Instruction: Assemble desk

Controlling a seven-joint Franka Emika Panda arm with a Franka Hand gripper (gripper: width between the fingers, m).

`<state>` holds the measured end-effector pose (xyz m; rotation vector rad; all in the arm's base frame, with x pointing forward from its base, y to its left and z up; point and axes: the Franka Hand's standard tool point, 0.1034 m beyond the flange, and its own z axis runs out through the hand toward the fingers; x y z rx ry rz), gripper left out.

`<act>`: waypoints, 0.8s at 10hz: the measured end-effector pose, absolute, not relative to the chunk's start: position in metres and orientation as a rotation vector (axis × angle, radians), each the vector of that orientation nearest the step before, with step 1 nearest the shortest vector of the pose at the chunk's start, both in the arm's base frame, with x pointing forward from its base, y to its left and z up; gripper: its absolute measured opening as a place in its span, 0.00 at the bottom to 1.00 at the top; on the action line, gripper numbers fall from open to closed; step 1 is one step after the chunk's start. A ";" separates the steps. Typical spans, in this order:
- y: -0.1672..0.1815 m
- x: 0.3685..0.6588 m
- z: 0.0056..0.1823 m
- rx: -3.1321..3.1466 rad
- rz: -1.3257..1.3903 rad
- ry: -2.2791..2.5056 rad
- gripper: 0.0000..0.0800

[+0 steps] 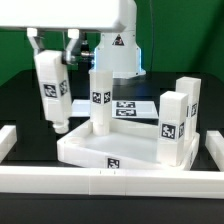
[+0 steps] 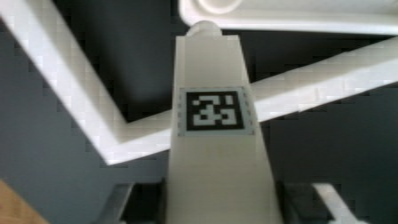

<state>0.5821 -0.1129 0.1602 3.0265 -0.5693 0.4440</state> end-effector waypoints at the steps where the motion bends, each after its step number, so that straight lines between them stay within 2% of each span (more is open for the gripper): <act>1: -0.106 0.581 0.158 3.029 0.446 -0.546 0.36; 5: -0.104 0.583 0.157 3.015 0.482 -0.527 0.36; 8: -0.103 0.569 0.157 3.010 0.516 -0.539 0.36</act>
Offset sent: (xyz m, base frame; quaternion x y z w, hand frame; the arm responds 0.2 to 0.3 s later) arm 0.0000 0.0000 0.0000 0.0000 0.0000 0.0000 1.0000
